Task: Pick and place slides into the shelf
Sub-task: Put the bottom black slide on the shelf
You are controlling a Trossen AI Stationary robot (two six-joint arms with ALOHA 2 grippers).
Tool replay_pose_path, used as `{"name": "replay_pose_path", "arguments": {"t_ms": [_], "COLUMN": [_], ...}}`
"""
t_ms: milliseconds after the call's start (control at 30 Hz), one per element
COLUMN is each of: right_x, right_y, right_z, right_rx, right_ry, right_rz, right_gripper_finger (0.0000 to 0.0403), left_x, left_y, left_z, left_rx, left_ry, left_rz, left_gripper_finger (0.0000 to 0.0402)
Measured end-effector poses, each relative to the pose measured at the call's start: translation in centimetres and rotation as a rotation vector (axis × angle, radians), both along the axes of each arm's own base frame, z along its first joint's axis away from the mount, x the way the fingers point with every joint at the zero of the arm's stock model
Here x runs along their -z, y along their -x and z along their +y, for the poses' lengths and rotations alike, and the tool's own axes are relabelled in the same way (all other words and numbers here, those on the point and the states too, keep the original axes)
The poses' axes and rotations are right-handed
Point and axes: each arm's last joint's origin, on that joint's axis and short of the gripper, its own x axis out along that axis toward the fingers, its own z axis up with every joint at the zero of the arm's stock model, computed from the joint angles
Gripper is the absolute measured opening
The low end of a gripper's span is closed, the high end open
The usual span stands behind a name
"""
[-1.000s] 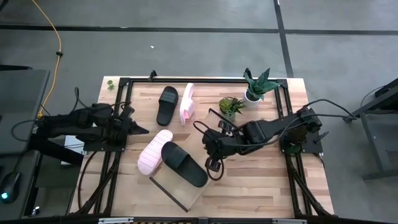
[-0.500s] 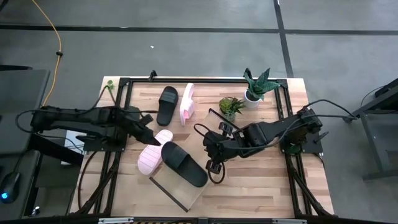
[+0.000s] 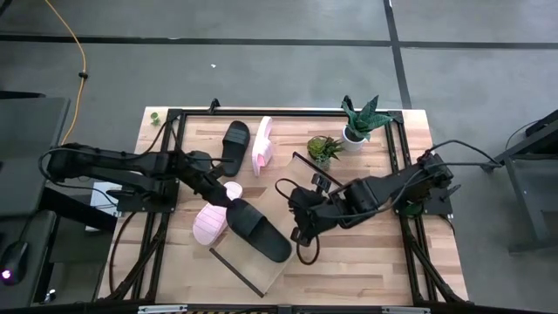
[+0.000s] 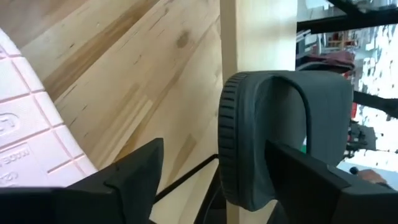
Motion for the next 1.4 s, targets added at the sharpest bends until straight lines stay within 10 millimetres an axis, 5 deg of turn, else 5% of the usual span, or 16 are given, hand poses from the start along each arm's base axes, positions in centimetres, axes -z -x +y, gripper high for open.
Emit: {"name": "replay_pose_path", "arguments": {"t_ms": [667, 1400], "right_x": [0.1, 0.2], "right_y": [0.1, 0.3], "right_z": [-0.1, -0.3], "right_rx": [-0.001, 0.024], "right_ry": [0.010, 0.058], "right_rz": [0.011, 0.027], "right_gripper_finger": [0.0078, 0.0078], "left_x": [-0.7, -0.5], "left_y": [-0.5, -0.2], "left_z": [0.0, -1.7], "left_rx": [0.016, 0.143], "left_ry": [-0.007, 0.131], "left_rz": [-0.095, -0.025], "left_gripper_finger": [0.0025, 0.0026]}}
